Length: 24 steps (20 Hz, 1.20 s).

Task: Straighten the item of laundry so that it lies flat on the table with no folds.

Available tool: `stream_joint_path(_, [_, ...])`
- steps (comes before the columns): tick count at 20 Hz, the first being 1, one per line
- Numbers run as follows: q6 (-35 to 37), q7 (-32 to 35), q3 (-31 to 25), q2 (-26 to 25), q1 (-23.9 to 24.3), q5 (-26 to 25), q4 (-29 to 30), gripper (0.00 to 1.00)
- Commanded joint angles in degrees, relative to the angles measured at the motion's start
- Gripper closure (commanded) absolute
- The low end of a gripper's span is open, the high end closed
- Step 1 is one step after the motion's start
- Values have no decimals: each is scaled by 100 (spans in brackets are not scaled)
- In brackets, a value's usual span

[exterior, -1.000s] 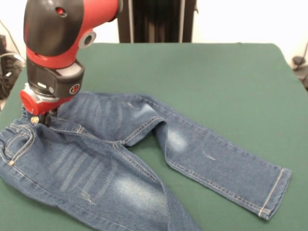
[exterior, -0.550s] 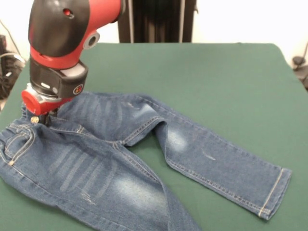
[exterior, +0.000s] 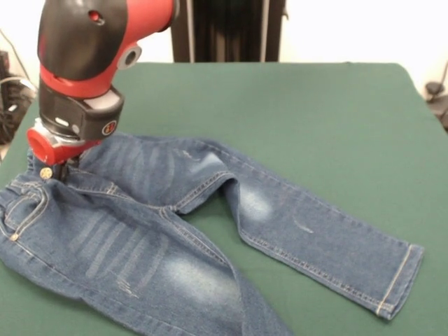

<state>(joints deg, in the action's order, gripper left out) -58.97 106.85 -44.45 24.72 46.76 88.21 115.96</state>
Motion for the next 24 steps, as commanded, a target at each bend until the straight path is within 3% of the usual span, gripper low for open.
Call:
stream_joint_path(1, [222,-1228,617,207,-60,641,48,100])
stream_joint_path(5, [150,-1458,582,533,-44,986,160,100])
stream_joint_path(15, [27,-1770,517,538,-230,1197,-81,100])
stream_joint_path(24, [-61,-1519,649,-8,-555,905,-564,100])
